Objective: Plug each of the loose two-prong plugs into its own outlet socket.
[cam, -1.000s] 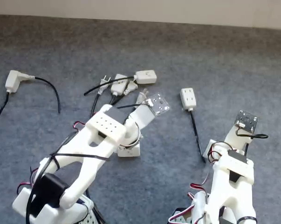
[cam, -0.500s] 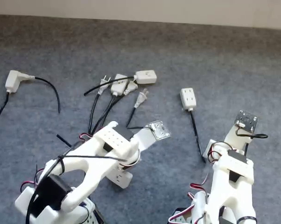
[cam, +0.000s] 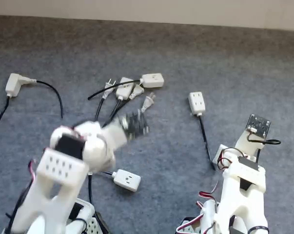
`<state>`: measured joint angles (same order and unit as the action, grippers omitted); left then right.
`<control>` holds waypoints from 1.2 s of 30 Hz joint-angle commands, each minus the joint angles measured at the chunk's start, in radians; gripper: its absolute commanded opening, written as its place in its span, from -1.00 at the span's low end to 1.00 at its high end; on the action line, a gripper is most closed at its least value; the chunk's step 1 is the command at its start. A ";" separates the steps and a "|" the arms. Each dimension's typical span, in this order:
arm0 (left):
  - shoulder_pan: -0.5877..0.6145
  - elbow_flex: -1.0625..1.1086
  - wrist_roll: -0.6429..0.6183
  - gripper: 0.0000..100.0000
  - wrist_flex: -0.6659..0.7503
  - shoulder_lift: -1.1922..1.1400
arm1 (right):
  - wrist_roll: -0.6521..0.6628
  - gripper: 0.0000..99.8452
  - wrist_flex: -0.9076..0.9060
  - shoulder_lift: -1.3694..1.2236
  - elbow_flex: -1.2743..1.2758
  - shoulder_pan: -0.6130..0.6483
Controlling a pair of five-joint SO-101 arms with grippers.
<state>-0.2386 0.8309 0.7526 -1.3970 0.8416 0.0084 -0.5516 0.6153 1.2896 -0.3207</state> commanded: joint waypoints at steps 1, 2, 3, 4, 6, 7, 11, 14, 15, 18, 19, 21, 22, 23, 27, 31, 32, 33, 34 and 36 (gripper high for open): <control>-0.107 0.332 0.069 -0.48 0.071 0.295 | 0.014 -0.35 0.016 0.025 -0.002 0.012; -0.131 0.412 0.069 -0.48 0.114 0.360 | 0.014 -0.35 0.016 0.025 -0.002 0.012; -0.160 0.484 0.069 -0.48 0.152 0.420 | 0.014 -0.35 0.016 0.025 -0.001 0.012; -0.189 0.545 0.069 -0.48 0.178 0.472 | 0.014 -0.35 0.016 0.025 -0.001 0.012; -0.229 0.622 0.069 -0.48 0.201 0.568 | 0.014 -0.35 0.016 0.025 -0.001 0.012; -0.243 0.641 0.069 -0.48 0.201 0.608 | 0.014 -0.35 0.016 0.025 -0.001 0.013; -0.249 0.657 0.101 -0.47 0.203 0.668 | 0.014 -0.35 0.016 0.024 -0.001 0.013; -0.248 0.656 0.117 -0.47 0.210 0.648 | 0.014 -0.35 0.016 0.024 -0.001 0.013; -0.248 0.657 0.117 -0.47 0.229 0.641 | 0.014 -0.35 0.016 0.024 -0.001 0.013; -0.220 0.653 0.117 -0.48 0.287 0.599 | 0.014 -0.35 0.016 0.024 0.001 0.013; -0.203 0.651 0.117 -0.48 0.315 0.582 | 0.014 -0.35 0.016 0.024 0.001 0.013; -0.170 0.650 0.118 -0.48 0.373 0.539 | 0.014 -0.35 0.016 0.024 0.001 0.013; -0.157 0.648 0.118 -0.48 0.399 0.518 | 0.014 -0.35 0.016 0.024 0.001 0.015; -0.147 0.645 0.124 -0.48 0.427 0.493 | 0.014 -0.35 0.016 0.024 0.001 0.015; -0.114 0.547 0.124 -0.48 0.465 0.387 | 0.014 -0.35 0.016 0.024 0.001 0.015; -0.099 0.378 0.124 -0.48 0.465 0.266 | 0.014 -0.35 0.016 0.024 0.001 0.015; -0.097 0.337 0.124 -0.48 0.465 0.229 | 0.014 -0.35 0.016 0.024 0.001 0.015; -0.094 0.298 0.124 -0.48 0.465 0.188 | 0.014 -0.35 0.016 0.024 0.001 0.015; -0.084 0.260 0.124 -0.48 0.470 0.147 | 0.014 -0.35 0.016 0.024 0.001 0.015; -0.062 0.196 0.126 -0.48 0.485 0.048 | 0.014 -0.35 0.016 0.024 0.001 0.015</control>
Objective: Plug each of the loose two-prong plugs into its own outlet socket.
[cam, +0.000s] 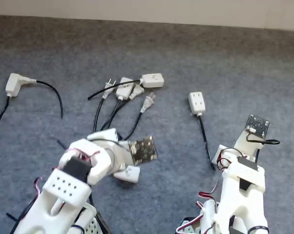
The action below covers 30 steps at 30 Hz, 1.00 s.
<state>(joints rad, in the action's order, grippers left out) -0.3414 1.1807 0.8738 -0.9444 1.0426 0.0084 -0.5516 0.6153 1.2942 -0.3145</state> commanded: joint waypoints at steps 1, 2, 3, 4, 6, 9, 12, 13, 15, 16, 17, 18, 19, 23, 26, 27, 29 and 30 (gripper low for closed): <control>0.056 -0.179 0.005 -0.48 0.049 -0.203 | 0.014 -0.35 0.016 0.024 -0.004 0.008; 0.071 -0.202 0.005 -0.48 0.061 -0.254 | 0.014 -0.35 0.016 0.024 -0.004 0.008; 0.081 -0.222 0.005 -0.48 0.064 -0.298 | 0.014 -0.35 0.016 0.024 -0.004 0.008; 0.084 -0.243 0.003 -0.48 0.057 -0.338 | 0.014 -0.35 0.016 0.024 -0.004 0.007; 0.068 -0.265 0.002 -0.48 -0.018 -0.367 | 0.014 -0.35 0.016 0.024 -0.004 0.007; 0.001 -0.251 0.003 -0.48 -0.186 -0.320 | 0.014 -0.35 0.018 0.024 -0.004 0.007; -0.036 -0.177 0.005 -0.48 -0.226 -0.217 | 0.014 -0.35 0.018 0.024 -0.004 0.007; -0.041 -0.147 0.005 -0.48 -0.216 -0.180 | 0.014 -0.35 0.018 0.024 -0.004 0.007; -0.044 -0.084 0.005 -0.48 -0.196 -0.124 | 0.014 -0.35 0.018 0.024 -0.004 0.007; -0.044 -0.056 0.005 -0.48 -0.181 -0.101 | 0.014 -0.35 0.018 0.024 -0.004 0.007; -0.044 -0.027 0.005 -0.48 -0.169 -0.085 | 0.014 -0.35 0.018 0.024 -0.004 0.007; -0.044 -0.005 0.005 -0.48 -0.160 -0.081 | 0.014 -0.35 0.018 0.024 -0.004 0.007; -0.044 0.010 0.005 -0.48 -0.153 -0.081 | 0.014 -0.35 0.018 0.024 -0.004 0.007; -0.044 0.056 0.005 -0.48 -0.100 -0.081 | 0.014 -0.35 0.018 0.024 -0.004 0.007; -0.044 0.094 0.005 -0.48 -0.009 -0.081 | 0.014 -0.35 0.018 0.024 -0.004 0.007; -0.044 0.105 0.005 -0.48 0.023 -0.081 | 0.014 -0.35 0.018 0.024 -0.004 0.007; -0.044 0.114 0.005 -0.48 0.061 -0.082 | 0.014 -0.35 0.018 0.024 -0.004 0.007; -0.044 0.113 0.005 -0.48 0.072 -0.082 | 0.014 -0.35 0.018 0.024 -0.004 0.007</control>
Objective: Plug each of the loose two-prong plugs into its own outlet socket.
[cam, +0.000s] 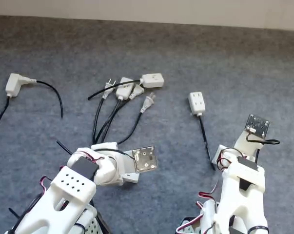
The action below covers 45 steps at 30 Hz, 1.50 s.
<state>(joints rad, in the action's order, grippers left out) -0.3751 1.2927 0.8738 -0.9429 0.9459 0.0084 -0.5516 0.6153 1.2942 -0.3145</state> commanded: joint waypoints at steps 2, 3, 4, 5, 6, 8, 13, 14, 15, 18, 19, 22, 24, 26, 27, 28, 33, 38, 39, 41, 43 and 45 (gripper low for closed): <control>-0.007 -0.012 0.005 -0.48 0.077 0.015 | 0.014 -0.35 0.018 0.024 -0.004 0.007; -0.004 -0.024 0.005 -0.48 0.078 0.015 | 0.014 -0.35 0.018 0.024 -0.004 0.007; -0.002 -0.033 0.005 -0.48 0.078 0.015 | 0.014 -0.35 0.018 0.024 -0.004 0.007; -0.002 -0.044 0.005 -0.48 0.078 0.015 | 0.014 -0.35 0.018 0.024 -0.004 0.007; -0.001 -0.054 0.005 -0.48 0.078 0.015 | 0.014 -0.35 0.018 0.024 -0.004 0.007; -0.001 -0.073 0.005 -0.48 0.080 0.013 | 0.014 -0.35 0.018 0.024 -0.004 0.007; 0.091 -0.133 0.054 -0.48 0.080 0.001 | 0.014 -0.35 0.018 0.024 -0.004 0.007; 0.113 -0.150 0.063 -0.48 0.081 -0.025 | 0.014 -0.35 0.018 0.024 -0.004 0.007; 0.131 -0.170 0.069 -0.48 0.081 -0.062 | 0.014 -0.35 0.018 0.024 -0.004 0.007; 0.180 -0.239 0.074 -0.48 0.140 -0.231 | 0.014 -0.35 0.018 0.024 -0.004 0.007; 0.196 -0.263 0.074 -0.48 0.175 -0.302 | 0.014 -0.35 0.018 0.024 -0.004 0.007; 0.228 -0.369 0.069 -0.48 0.255 -0.522 | 0.014 -0.35 0.018 0.024 -0.004 0.007; 0.234 -0.453 0.068 -0.48 0.265 -0.653 | 0.014 -0.35 0.018 0.024 -0.004 0.007; 0.234 -0.536 0.068 -0.48 0.265 -0.763 | 0.014 -0.35 0.018 0.024 -0.004 0.007; 0.234 -0.567 0.064 -0.48 0.265 -0.799 | 0.014 -0.35 0.018 0.024 -0.004 0.007; 0.236 -0.593 0.046 -0.48 0.265 -0.817 | 0.014 -0.35 0.018 0.024 -0.004 0.007; 0.225 -0.676 0.009 -0.48 0.051 -0.722 | 0.014 -0.35 0.018 0.024 -0.004 0.007; 0.211 -0.667 0.009 -0.48 -0.097 -0.526 | 0.014 -0.35 0.018 0.024 -0.004 0.008; 0.191 -0.648 0.009 -0.48 -0.130 -0.501 | 0.014 -0.35 0.018 0.024 -0.004 0.008; 0.145 -0.590 0.009 -0.48 -0.183 -0.455 | 0.014 -0.35 0.018 0.024 -0.004 0.008; 0.110 -0.516 0.006 -0.48 -0.193 -0.412 | 0.014 -0.35 0.018 0.024 -0.004 0.008; 0.074 -0.455 0.006 -0.48 -0.192 -0.363 | 0.014 -0.35 0.018 0.024 -0.004 0.007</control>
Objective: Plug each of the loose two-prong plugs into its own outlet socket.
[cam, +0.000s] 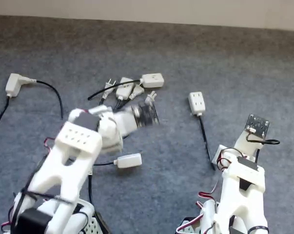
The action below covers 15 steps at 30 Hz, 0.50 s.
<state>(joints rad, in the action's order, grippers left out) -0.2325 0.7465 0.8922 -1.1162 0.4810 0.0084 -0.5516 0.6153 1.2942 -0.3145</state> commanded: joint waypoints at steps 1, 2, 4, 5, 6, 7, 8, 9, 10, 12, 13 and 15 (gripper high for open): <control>-0.084 0.116 -0.014 -0.48 -0.018 0.127 | 0.014 -0.35 0.018 0.024 -0.004 0.007; -0.097 0.136 -0.014 -0.48 -0.018 0.148 | 0.014 -0.35 0.018 0.024 -0.004 0.007; -0.110 0.160 -0.014 -0.48 -0.017 0.177 | 0.014 -0.35 0.018 0.024 -0.004 0.007; -0.110 0.162 -0.014 -0.48 -0.012 0.179 | 0.014 -0.35 0.018 0.024 -0.004 0.007; -0.108 0.163 -0.015 -0.48 -0.005 0.177 | 0.014 -0.35 0.018 0.024 -0.004 0.005; -0.107 0.163 -0.023 -0.48 0.002 0.174 | 0.014 -0.35 0.018 0.024 -0.004 0.005; -0.107 0.163 -0.029 -0.48 0.011 0.168 | 0.014 -0.35 0.018 0.024 -0.004 0.005; -0.107 0.165 -0.032 -0.48 0.020 0.157 | 0.014 -0.35 0.018 0.024 -0.004 0.005; -0.107 0.165 -0.034 -0.48 0.034 0.145 | 0.014 -0.35 0.018 0.024 -0.004 0.005; -0.107 0.166 -0.034 -0.48 0.071 0.101 | 0.014 -0.35 0.018 0.024 -0.004 0.005; -0.107 0.166 -0.034 -0.48 0.091 0.070 | 0.014 -0.35 0.018 0.024 -0.004 0.005; -0.107 0.160 -0.034 -0.48 0.140 0.001 | 0.014 -0.35 0.018 0.024 -0.004 0.005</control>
<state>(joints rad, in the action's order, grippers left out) -0.3261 0.9152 0.8646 -1.0579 0.5700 0.0084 -0.5516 0.6153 1.2942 -0.3145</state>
